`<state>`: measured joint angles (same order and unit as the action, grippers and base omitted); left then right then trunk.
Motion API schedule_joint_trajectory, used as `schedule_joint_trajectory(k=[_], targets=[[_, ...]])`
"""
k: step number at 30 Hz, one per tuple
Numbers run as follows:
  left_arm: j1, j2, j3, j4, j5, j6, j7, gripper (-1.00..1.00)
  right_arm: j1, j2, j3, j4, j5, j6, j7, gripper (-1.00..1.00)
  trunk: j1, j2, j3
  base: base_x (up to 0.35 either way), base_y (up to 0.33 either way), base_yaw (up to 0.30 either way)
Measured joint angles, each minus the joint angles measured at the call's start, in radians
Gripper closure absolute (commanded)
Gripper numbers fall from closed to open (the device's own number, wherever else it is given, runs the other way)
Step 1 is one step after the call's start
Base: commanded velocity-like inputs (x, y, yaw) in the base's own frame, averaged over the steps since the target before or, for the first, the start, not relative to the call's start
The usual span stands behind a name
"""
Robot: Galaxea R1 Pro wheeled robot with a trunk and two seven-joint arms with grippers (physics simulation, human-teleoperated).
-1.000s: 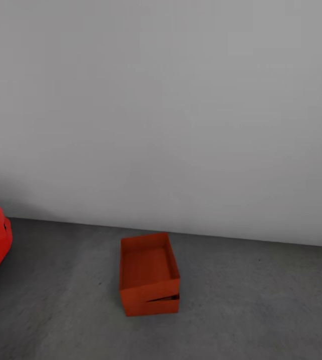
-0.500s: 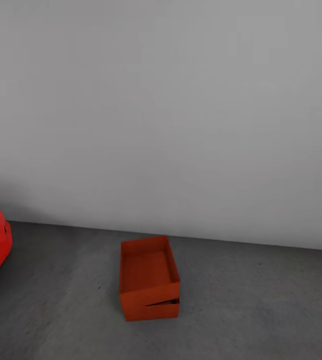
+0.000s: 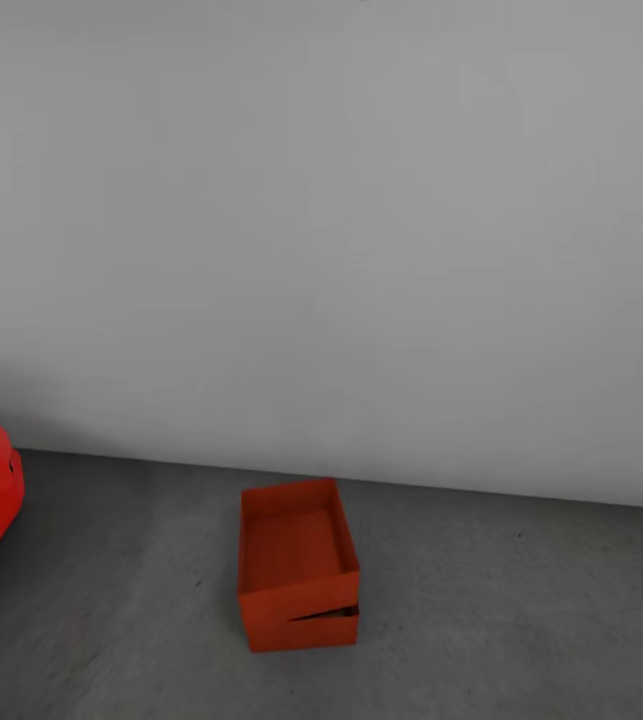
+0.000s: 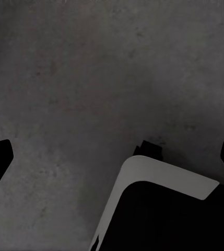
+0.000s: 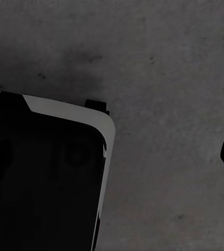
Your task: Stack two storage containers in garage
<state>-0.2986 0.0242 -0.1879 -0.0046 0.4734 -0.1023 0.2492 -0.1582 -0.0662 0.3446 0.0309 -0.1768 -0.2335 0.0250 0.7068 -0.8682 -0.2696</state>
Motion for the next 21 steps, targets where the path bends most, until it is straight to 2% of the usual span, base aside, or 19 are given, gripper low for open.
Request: schedule_joint_trajectory(k=[21], targets=[[0.000, 0.000, 0.000, 0.000, 0.000, 0.000, 0.000, -1.00, 0.000, 0.001, 0.000, 0.001, 0.000, 0.001, 0.000, -1.00, 0.000, 0.000, 0.028, 0.000, 0.000, 0.000]])
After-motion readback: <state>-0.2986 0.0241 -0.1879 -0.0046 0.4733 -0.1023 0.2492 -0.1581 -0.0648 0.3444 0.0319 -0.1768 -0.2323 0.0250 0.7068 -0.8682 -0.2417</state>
